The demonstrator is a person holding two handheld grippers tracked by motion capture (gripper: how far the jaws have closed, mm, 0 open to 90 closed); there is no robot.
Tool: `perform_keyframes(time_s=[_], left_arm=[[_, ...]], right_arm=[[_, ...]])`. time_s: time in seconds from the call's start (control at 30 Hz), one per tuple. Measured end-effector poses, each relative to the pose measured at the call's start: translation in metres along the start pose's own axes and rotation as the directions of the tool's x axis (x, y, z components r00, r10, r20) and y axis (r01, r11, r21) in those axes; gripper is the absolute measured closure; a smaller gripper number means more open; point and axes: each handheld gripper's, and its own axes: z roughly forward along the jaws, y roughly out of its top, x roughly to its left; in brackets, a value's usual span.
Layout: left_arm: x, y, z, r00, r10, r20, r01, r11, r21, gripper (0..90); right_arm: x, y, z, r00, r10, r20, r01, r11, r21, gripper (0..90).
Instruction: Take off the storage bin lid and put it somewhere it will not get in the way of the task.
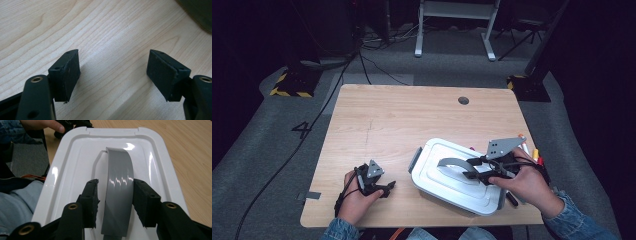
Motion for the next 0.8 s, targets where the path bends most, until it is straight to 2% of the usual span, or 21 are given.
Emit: perform_keyframes(time_s=[0.1, 0.17, 0.33, 0.43, 0.53, 0.8], left_arm=[[0.001, 0.0, 0.001, 1.0, 0.006, 0.0, -0.006, 1.0, -0.008, 26.3], [0.001, 0.0, 0.001, 1.0, 0.005, 0.002, -0.005, 1.0, -0.007, 25.9], [0.002, 0.0, 0.001, 1.0, 0.007, 0.005, -0.007, 1.0, -0.006, 25.4], [0.002, 0.0, 0.002, 1.0, 0.003, 0.008, -0.003, 1.0, -0.004, 25.1], [0.002, 0.0, 0.002, 0.9999, 0.001, 0.01, -0.001, 1.0, -0.005, 24.9], [0.004, 0.002, 0.004, 0.9999, 0.01, 0.007, -0.009, 0.9999, -0.006, 24.2]], right_arm=[[0.001, 0.001, 0.001, 0.9996, 0.025, 0.011, -0.025, 1.0, 0.016, 60.5], [0.0, 0.001, 0.001, 0.9985, 0.054, 0.011, -0.054, 0.998, 0.042, 58.9], [0.004, 0.002, 0.008, 0.9988, 0.036, 0.034, -0.039, 0.996, 0.074, 59.8], [0.003, 0.003, 0.008, 0.998, 0.045, 0.045, -0.048, 0.997, 0.068, 65.2], [0.003, 0.003, 0.007, 0.9962, 0.072, 0.049, -0.075, 0.995, 0.059, 66.7], [0.006, 0.013, -0.003, 0.9968, 0.057, 0.056, -0.059, 0.998, 0.027, 67.1]])
